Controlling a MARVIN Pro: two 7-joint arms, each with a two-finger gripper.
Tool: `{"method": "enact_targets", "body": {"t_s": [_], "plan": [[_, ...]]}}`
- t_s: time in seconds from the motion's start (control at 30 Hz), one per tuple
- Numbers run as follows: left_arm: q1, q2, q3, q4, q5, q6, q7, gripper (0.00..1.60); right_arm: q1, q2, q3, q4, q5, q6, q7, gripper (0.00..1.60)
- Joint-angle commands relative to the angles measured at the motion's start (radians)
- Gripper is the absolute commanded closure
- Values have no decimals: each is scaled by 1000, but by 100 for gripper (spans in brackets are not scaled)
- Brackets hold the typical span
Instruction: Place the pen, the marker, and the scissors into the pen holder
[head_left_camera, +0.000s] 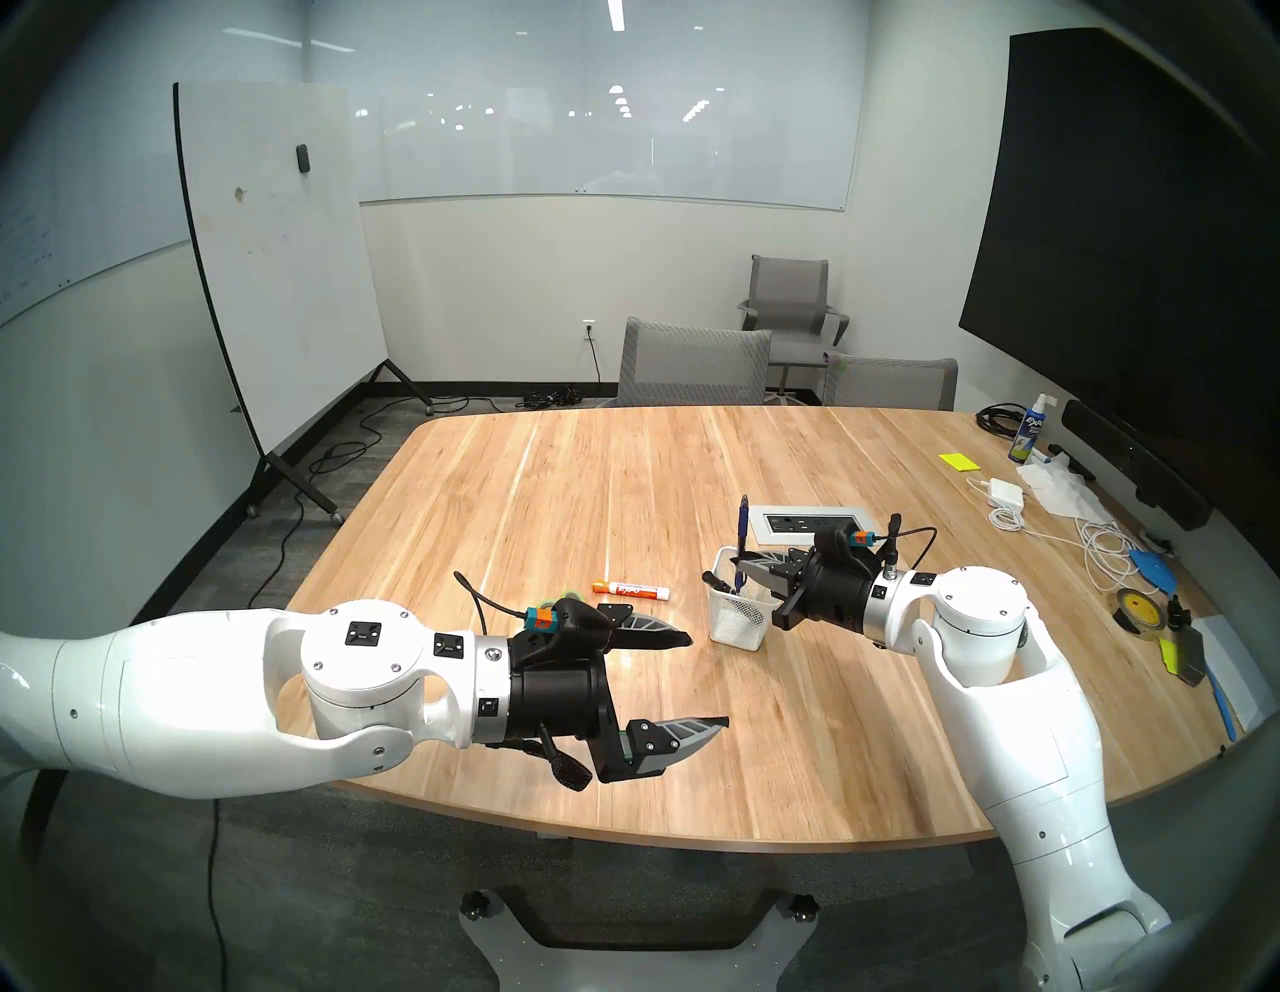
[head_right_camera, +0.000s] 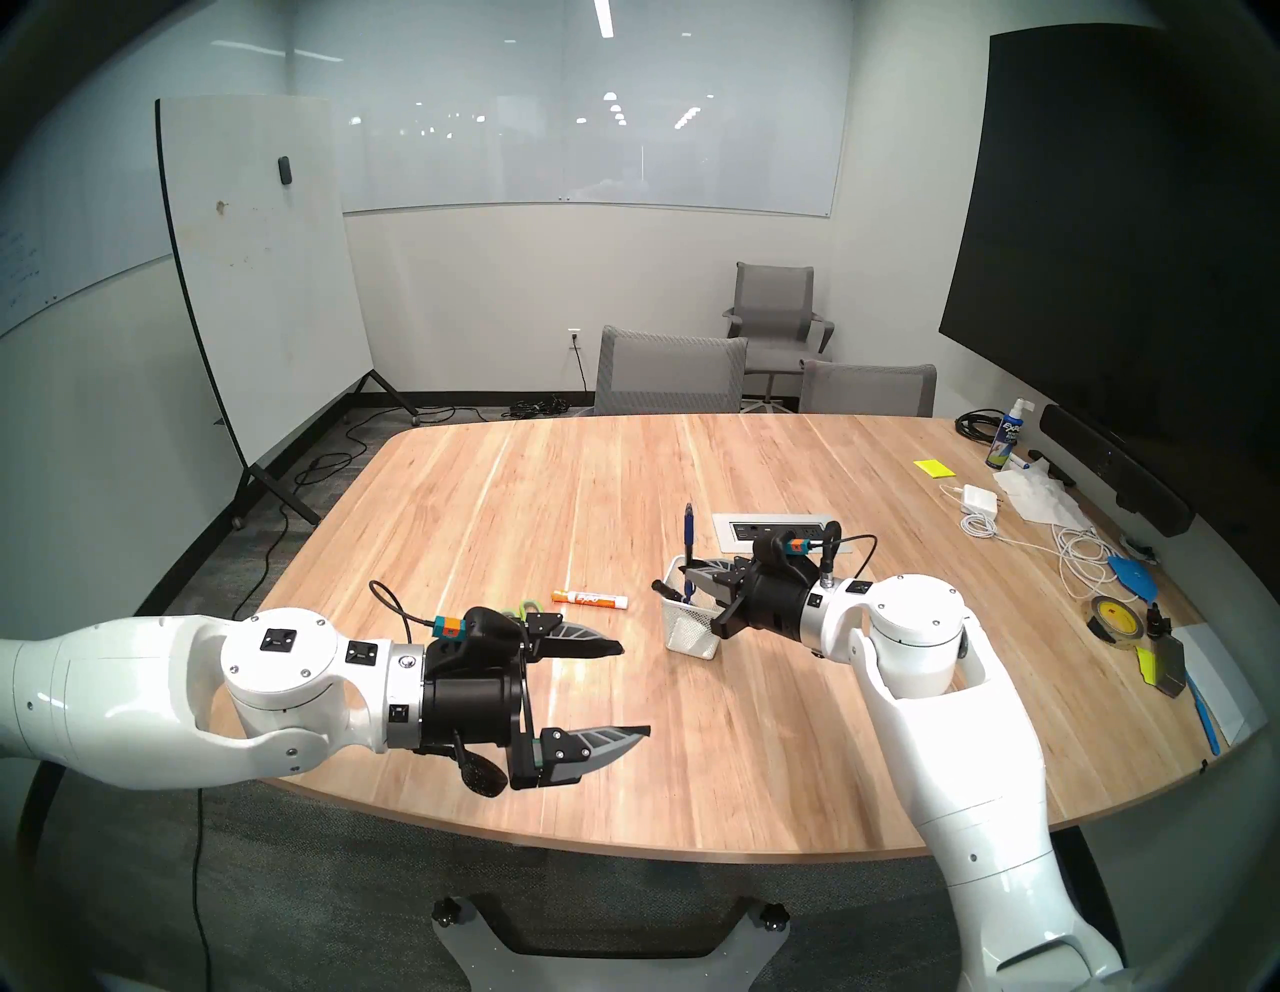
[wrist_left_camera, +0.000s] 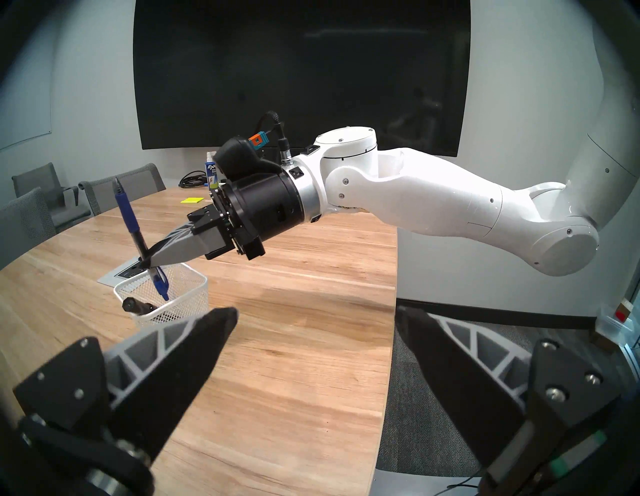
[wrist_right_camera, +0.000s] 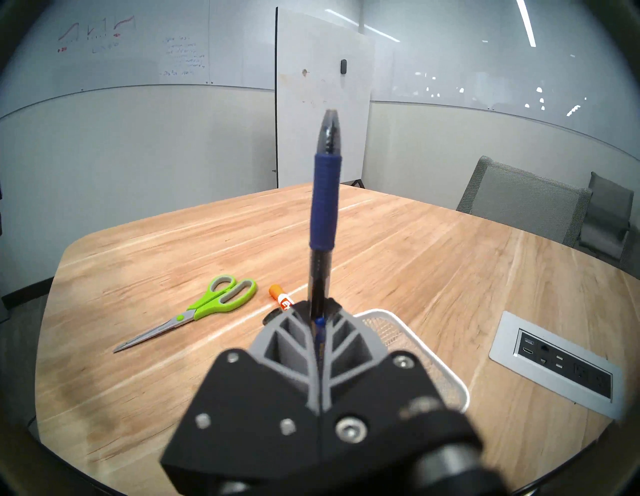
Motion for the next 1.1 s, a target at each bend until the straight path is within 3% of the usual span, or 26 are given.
{"method": "enact_targets", "body": {"t_s": [0.0,0.43,1.07], "plan": [[-5,-3,-7,-15,2,-11,0,0,24,-20,-7,2,-13,-30,-24,160],[-6,-3,-6,-15,2,-12,0,0,-7,-40,-24,-25,-82,-57,-102,160],[-6,-3,-6,-15,2,-12,0,0,3,-50,-45,-19,-146,13,-146,160]]}}
